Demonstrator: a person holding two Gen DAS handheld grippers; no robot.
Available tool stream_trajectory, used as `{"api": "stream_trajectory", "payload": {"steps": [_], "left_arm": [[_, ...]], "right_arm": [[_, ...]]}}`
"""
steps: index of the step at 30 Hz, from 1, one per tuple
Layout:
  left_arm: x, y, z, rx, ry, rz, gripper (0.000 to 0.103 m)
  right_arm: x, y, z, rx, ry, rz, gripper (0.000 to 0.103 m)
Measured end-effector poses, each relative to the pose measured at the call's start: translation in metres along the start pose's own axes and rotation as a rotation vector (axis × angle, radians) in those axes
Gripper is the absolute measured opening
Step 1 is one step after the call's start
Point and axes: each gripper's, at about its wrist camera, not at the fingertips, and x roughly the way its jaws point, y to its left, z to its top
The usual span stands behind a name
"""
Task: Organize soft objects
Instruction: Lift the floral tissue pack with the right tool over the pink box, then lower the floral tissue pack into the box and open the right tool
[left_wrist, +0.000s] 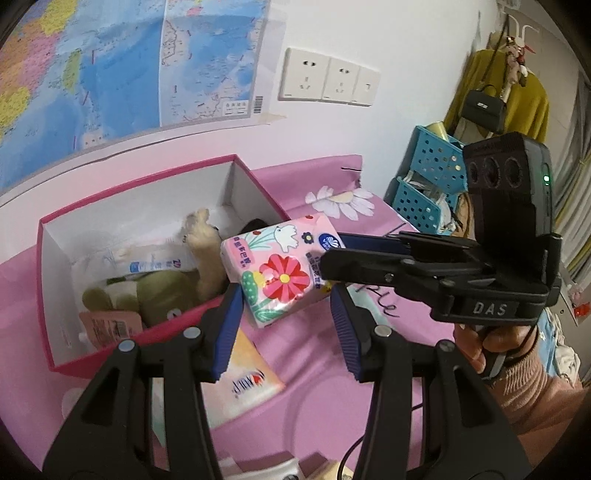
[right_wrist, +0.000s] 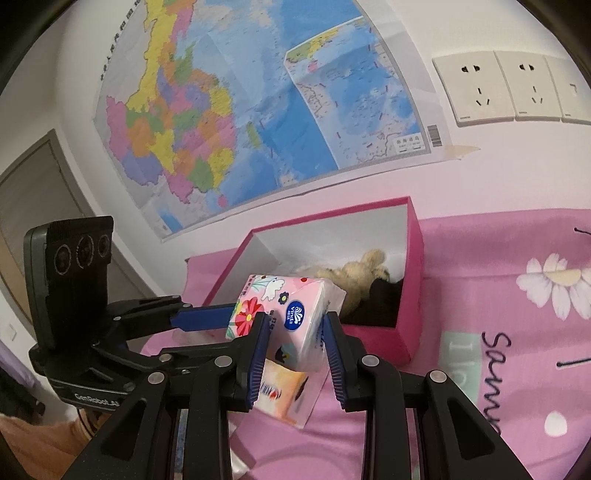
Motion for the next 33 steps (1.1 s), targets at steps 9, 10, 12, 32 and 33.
{"api": "stream_trajectory", "payload": {"steps": [9,10,12,32,33], "left_arm": [[0.024,0.012,0.017,-0.026,0.032,0.023,0.050],[0.027,0.014,0.019,-0.027,0.036,0.028,0.050],[0.032,0.016,0.022,-0.032,0.043,0.031,0.050],[0.076,0.036,0.030,-0.106,0.112,0.130,0.050],[0.075,0.037,0.029,-0.112,0.112,0.132,0.050]], "right_arm": [[0.021,-0.018,0.014,0.024,0.020,-0.021,0.030],[0.024,-0.020,0.015,0.027,0.024,-0.025,0.030],[0.027,-0.023,0.017,0.033,0.027,-0.029,0.030],[0.051,-0.046,0.027,0.096,0.029,-0.117,0.032],[0.049,-0.046,0.027,0.100,0.024,-0.120,0.032]]}}
